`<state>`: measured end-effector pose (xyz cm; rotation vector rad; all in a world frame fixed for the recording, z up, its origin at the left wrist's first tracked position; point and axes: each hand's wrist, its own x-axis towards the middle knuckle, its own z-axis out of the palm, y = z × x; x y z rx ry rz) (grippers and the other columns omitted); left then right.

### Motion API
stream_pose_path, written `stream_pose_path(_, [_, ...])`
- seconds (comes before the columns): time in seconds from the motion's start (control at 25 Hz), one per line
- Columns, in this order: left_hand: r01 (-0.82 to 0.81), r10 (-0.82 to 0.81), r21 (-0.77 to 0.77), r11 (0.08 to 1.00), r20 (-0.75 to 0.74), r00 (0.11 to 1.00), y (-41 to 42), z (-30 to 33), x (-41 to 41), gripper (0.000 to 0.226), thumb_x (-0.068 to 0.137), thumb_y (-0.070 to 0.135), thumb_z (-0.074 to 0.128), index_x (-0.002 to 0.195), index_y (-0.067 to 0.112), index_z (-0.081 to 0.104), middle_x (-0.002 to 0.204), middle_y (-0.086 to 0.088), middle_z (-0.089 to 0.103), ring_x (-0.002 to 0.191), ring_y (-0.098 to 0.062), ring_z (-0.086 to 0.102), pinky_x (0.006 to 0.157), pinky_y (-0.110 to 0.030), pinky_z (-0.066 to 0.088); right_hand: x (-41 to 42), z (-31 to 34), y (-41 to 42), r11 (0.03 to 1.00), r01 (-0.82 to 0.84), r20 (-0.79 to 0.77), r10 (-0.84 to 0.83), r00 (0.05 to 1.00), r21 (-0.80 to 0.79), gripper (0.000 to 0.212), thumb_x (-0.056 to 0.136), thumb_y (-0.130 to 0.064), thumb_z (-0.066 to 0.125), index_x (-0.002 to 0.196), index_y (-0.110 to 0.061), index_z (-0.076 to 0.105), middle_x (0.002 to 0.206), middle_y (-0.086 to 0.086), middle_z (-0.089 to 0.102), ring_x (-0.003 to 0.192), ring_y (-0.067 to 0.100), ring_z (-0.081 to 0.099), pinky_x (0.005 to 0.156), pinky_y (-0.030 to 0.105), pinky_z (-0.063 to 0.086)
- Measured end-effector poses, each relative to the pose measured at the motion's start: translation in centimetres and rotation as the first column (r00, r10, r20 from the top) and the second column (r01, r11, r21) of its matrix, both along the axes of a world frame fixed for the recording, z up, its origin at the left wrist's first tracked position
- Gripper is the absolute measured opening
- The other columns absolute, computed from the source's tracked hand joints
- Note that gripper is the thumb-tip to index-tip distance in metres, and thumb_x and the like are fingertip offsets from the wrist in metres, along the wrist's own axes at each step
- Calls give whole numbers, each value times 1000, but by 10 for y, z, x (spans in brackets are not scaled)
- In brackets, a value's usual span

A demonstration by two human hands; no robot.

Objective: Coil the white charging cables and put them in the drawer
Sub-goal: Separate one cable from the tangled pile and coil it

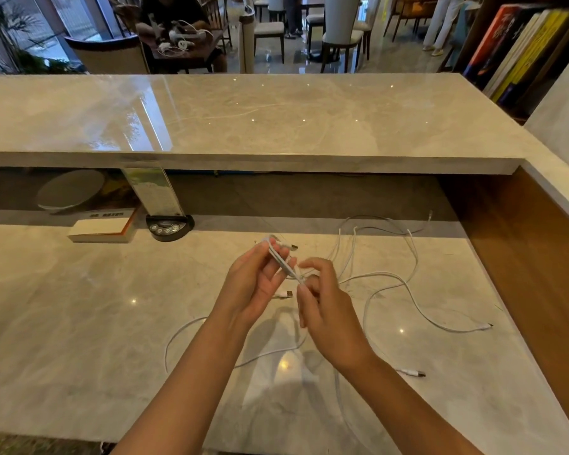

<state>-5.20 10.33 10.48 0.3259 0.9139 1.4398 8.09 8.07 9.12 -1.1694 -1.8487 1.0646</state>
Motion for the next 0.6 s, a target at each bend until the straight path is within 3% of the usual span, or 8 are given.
stream_pose_path(0.08, [-9, 7, 38, 999, 64, 998, 2, 3, -9, 18, 95, 12, 45, 98, 4, 61, 84, -10, 72, 77, -14, 72, 70, -31, 60, 11, -1, 7, 963, -79, -176, 34, 984, -256, 6, 94, -13, 50, 93, -17, 53, 57, -4, 54, 51, 11, 52, 55, 27, 46])
stream_pose_path(0.16, [41, -47, 75, 996, 80, 996, 1, 4, -14, 19, 95, 12, 43, 96, 5, 61, 79, -8, 72, 72, -12, 71, 67, -28, 59, 25, -2, 20, 927, -173, -200, 110, 974, -334, 12, 90, -9, 56, 78, -11, 58, 55, 1, 53, 49, 11, 51, 54, 24, 47])
stream_pose_path(0.36, [133, -148, 114, 985, 141, 979, -1, 8, -23, 25, 83, 15, 52, 91, 5, 74, 67, -2, 61, 57, -8, 60, 64, -26, 58, 64, 0, 58, 838, -343, 40, 396, 917, -425, 9, 85, -11, 64, 79, -8, 69, 64, 1, 60, 58, 5, 55, 62, 14, 46])
stream_pose_path(0.44, [147, -183, 170, 974, 223, 957, -4, 11, -30, 22, 74, 13, 68, 93, 2, 73, 67, -2, 62, 57, -8, 61, 61, -24, 57, 81, -6, 70, 777, -382, 141, 508, 850, -500, 11, 85, -16, 66, 76, -13, 72, 65, 1, 63, 62, 7, 57, 66, 16, 46])
stream_pose_path(0.52, [191, -240, 195, 962, 269, 933, -5, 10, -37, 29, 66, 11, 80, 91, 2, 72, 68, -3, 63, 58, -9, 62, 59, -23, 56, 95, -10, 81, 707, -391, 114, 552, 826, -589, 10, 82, -18, 69, 72, -18, 72, 65, 0, 63, 64, 9, 57, 70, 22, 48])
stream_pose_path(0.6, [287, -365, 257, 923, 350, 862, -5, 6, -41, 21, 84, 9, 64, 101, -2, 66, 79, -10, 65, 69, -16, 65, 68, -28, 56, 105, -9, 92, 649, -383, -38, 479, 877, -658, 11, 74, -22, 73, 64, -19, 69, 60, -1, 56, 56, 9, 51, 61, 21, 47])
